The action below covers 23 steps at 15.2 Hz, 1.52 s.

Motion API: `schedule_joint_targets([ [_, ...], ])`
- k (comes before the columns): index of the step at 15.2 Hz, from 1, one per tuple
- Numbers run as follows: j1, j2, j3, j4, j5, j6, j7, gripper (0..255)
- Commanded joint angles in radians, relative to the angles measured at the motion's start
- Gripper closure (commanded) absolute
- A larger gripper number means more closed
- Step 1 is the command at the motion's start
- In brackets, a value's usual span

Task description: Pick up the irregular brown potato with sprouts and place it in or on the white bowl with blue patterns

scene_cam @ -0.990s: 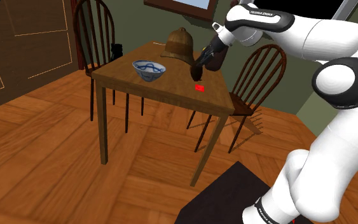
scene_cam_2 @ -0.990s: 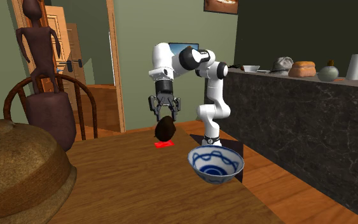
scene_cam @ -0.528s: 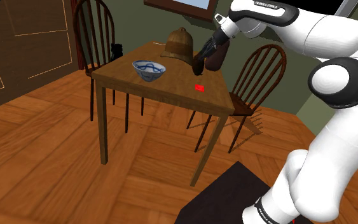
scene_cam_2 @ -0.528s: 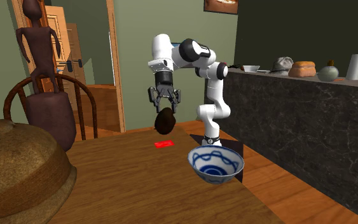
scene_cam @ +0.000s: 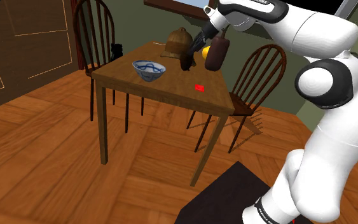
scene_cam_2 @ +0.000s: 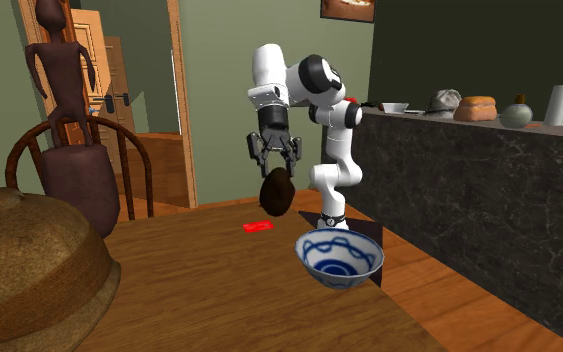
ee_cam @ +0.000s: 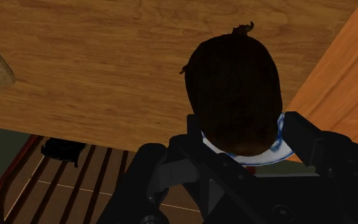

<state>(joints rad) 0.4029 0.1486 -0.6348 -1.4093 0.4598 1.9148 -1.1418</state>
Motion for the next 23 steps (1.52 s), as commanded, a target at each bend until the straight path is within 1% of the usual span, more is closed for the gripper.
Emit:
schedule_joint_targets([
  [1, 0.012, 0.036, 0.013, 0.045, 0.007, -0.002, 0.035, 255],
  [6, 0.027, 0.154, 0.043, 0.199, 0.033, -0.025, 0.123, 255],
  [9, 0.021, 0.245, 0.062, 0.329, 0.055, -0.057, 0.179, 255],
  [11, 0.007, 0.315, 0.075, 0.438, 0.072, -0.088, 0.219, 255],
  [16, 0.051, 0.268, 0.071, 0.295, 0.054, 0.006, 0.194, 255],
  [23, 0.089, 0.230, 0.071, 0.144, 0.046, 0.117, 0.163, 255],
])
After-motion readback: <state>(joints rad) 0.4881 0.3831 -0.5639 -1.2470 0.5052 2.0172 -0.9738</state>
